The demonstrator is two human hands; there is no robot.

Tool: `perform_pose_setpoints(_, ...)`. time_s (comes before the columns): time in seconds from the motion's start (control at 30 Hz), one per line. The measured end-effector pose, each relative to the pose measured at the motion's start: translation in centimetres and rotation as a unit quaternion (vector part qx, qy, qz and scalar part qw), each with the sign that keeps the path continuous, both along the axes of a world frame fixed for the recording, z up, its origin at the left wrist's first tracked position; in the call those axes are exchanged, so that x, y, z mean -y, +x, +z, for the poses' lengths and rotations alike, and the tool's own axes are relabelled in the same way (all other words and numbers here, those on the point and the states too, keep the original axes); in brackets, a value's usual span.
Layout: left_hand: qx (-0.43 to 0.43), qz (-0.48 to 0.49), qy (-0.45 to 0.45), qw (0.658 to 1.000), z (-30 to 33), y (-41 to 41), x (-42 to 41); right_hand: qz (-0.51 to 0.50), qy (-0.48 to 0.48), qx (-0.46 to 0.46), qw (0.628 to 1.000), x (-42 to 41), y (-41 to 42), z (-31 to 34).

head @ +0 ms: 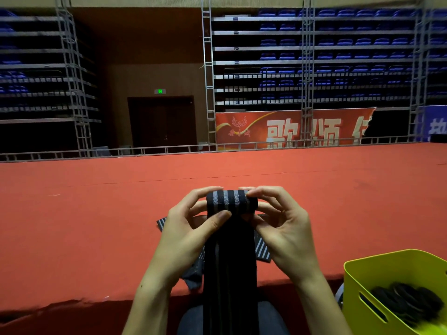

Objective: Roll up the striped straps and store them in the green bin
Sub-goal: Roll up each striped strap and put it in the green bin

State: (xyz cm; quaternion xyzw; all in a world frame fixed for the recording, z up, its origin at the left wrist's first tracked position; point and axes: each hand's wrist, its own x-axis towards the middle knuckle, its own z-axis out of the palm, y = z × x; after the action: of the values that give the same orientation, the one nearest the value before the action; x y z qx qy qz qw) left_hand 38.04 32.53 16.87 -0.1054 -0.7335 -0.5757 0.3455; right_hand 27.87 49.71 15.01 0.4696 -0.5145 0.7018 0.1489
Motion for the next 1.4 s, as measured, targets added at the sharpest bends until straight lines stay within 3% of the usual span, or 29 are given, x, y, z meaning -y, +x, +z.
perform_pose_setpoints(0.4, -0.036, -0.012, 0.007, 0.999, 0.1, 0.1, 0.3, -0.007, 0.008, -0.017, 1.0, -0.4, 0.9, 0.9)
perform_pose_setpoints(0.57, 0.002, -0.033, -0.005, 0.999, 0.4, 0.8, 0.3, 0.018, -0.02, -0.011, 1.0, -0.3, 0.6, 0.4)
perform_pose_setpoints(0.8, -0.014, 0.0, 0.05, 0.999, 0.7, 0.9, -0.5, 0.024, -0.052, -0.065, 0.996, 0.3, 0.2, -0.3)
perform_pose_setpoints(0.93, -0.018, -0.013, 0.069, 0.997, 0.6, 0.5, -0.4, 0.031, -0.022, -0.072, 0.997, 0.2, -0.1, -0.5)
perform_pose_setpoints(1.2, -0.015, -0.044, 0.024, 0.999, 0.2, 0.8, 0.4, 0.038, 0.118, 0.041, 0.991, -1.1, -0.2, 0.0)
perform_pose_setpoints(1.4, -0.001, -0.031, 0.025, 0.999, 0.2, 0.6, 0.3, 0.023, 0.074, 0.036, 0.996, -0.6, 0.3, 0.1)
